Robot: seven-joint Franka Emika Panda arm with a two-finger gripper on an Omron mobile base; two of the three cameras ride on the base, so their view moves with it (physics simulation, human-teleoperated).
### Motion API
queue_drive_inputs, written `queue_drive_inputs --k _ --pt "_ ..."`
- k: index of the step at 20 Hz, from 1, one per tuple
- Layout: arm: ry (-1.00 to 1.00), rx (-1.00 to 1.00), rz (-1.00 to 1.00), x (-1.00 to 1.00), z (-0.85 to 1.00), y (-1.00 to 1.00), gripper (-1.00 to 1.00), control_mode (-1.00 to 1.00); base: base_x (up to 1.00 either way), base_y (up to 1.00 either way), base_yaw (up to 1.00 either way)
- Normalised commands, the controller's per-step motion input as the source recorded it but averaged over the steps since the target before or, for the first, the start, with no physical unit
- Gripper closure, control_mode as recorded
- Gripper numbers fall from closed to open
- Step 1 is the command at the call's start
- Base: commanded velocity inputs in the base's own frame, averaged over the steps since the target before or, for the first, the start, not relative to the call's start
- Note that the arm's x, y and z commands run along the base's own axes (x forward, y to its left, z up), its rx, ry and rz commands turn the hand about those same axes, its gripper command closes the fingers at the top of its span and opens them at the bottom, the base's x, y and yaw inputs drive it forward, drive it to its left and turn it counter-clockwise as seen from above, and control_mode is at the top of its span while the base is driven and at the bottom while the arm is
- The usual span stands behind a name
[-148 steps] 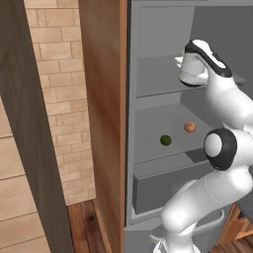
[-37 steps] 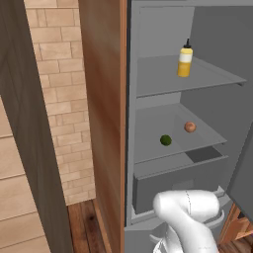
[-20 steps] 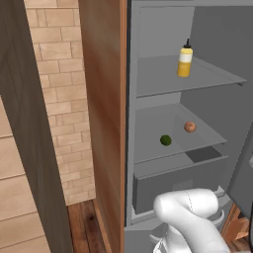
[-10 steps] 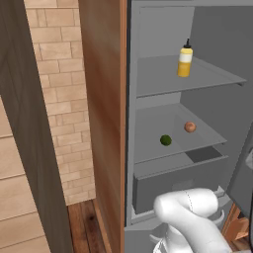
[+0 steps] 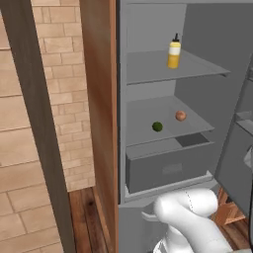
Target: Place the mustard and mustard from the counter to the top shelf of the fridge. If the existing items in the fridge are on the top shelf, move them to other shelves.
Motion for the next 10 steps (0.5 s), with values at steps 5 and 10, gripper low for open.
queue_drive_inputs --k 5,10 --pt "0.0 0.0 0.0 0.0 0.0 0.0 -1.0 1.0 -1.0 0.02 0.04" --pt "0.0 0.0 0.0 0.0 0.0 0.0 -1.0 1.0 -1.0 0.19 -0.11"
